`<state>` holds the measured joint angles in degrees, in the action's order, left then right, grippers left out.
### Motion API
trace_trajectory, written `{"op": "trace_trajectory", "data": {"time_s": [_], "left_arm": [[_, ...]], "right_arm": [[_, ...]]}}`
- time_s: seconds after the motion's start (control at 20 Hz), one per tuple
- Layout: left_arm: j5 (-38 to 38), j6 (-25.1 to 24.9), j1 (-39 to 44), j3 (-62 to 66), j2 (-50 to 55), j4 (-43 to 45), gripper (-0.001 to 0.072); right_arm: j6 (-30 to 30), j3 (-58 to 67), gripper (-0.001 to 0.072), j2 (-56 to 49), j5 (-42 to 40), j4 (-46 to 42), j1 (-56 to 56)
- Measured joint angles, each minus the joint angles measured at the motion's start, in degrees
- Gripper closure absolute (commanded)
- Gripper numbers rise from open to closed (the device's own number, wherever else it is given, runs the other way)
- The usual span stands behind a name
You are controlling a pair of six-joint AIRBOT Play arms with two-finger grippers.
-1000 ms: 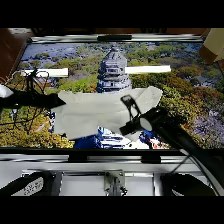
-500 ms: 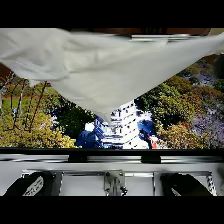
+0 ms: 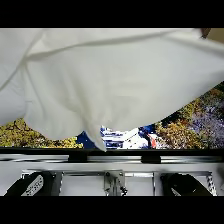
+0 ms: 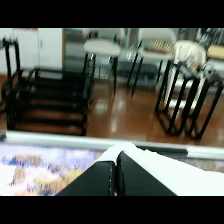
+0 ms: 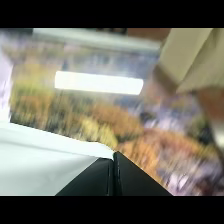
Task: Fold the shirts.
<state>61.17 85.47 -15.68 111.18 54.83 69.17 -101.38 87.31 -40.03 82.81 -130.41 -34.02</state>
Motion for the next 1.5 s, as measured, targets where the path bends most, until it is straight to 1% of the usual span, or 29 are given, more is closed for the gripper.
{"op": "trace_trajectory", "data": {"time_s": [0.1, 0.2, 0.35, 0.45, 0.6, 0.7, 0.75, 0.8, 0.85, 0.9, 0.95, 1.0, 1.05, 1.1, 1.15, 1.3, 1.4, 1.5], "left_arm": [[2.1, 0.4, -0.1, -1.7, 4.7, 0.8, 0.0680], [3.7, 0.5, -0.1, -3.0, 10.3, 1.0, 0.0680], [6.2, 0.7, 0.6, -4.0, 20.5, 1.1, 0.0679], [6.6, 0.7, 1.5, -4.3, 27.1, -0.2, 0.0680], [6.9, 0.7, 3.3, -4.5, 36.4, -3.8, 0.0679], [7.0, 0.7, 5.0, -4.5, 41.8, -5.6, 0.0677], [7.0, 0.7, 5.8, -4.5, 43.9, -6.4, 0.0650], [7.0, 0.7, 6.6, -4.5, 46.1, -6.8, 0.0538], [7.0, 0.7, 7.2, -4.5, 47.8, -7.1, 0.0296], [7.1, 0.8, 7.8, -4.5, 49.1, -7.5, 0.0095], [7.3, 0.8, 8.0, -4.5, 50.0, -7.7, 0.0053], [7.8, 0.8, 8.0, -4.1, 50.7, -7.9, 0.0059], [8.5, 0.8, 7.6, -3.5, 51.2, -7.9, 0.0084], [9.8, 0.8, 6.9, -2.8, 51.5, -7.8, 0.0225], [11.6, 0.7, 6.0, -2.3, 51.7, -7.7, 0.0350], [19.2, 0.2, 3.0, -2.1, 52.2, -7.3, 0.0312], [23.8, -0.5, 1.5, -3.7, 52.3, -7.1, 0.0243], [26.4, -1.8, 0.9, -5.9, 52.3, -7.4, 0.0244]], "right_arm": [[-1.3, -5.0, 0.0671, -2.4, 2.5, 4.0, 0.0], [-3.0, -11.9, 0.0671, -5.8, 2.2, 6.3, 0.0], [-6.3, -21.3, 0.0671, -12.6, -4.2, 4.8, 0.0], [-8.2, -24.4, 0.0671, -18.2, -8.6, 2.7, 0.1], [-9.7, -26.6, 0.0671, -26.1, -13.7, 1.6, 0.0], [-10.3, -27.3, 0.0671, -29.8, -14.6, 1.4, 0.1], [-10.5, -27.5, 0.0671, -31.0, -15.4, 1.2, 0.1], [-10.6, -27.6, 0.0671, -31.8, -15.6, 1.2, 0.1], [-10.9, -27.7, 0.0671, -32.5, -15.9, 1.1, 0.1], [-11.0, -27.8, 0.0671, -32.9, -15.8, 1.2, 0.1], [-11.3, -27.8, 0.0671, -33.2, -15.7, 1.2, 0.1], [-11.5, -27.9, 0.0671, -33.5, -15.7, 1.5, 0.1], [-11.8, -27.9, 0.0671, -33.7, -15.2, 1.8, 0.1], [-11.9, -27.9, 0.0671, -33.8, -14.8, 2.1, 0.1], [-12.0, -28.0, 0.0671, -33.9, -14.7, 2.6, 0.1], [-12.9, -28.0, 0.0671, -34.1, -14.3, 3.8, 0.1], [-13.4, -28.0, 0.0671, -34.1, -14.2, 5.1, 0.1], [-13.6, -28.0, 0.0671, -34.1, -14.2, 6.4, 0.1]]}}
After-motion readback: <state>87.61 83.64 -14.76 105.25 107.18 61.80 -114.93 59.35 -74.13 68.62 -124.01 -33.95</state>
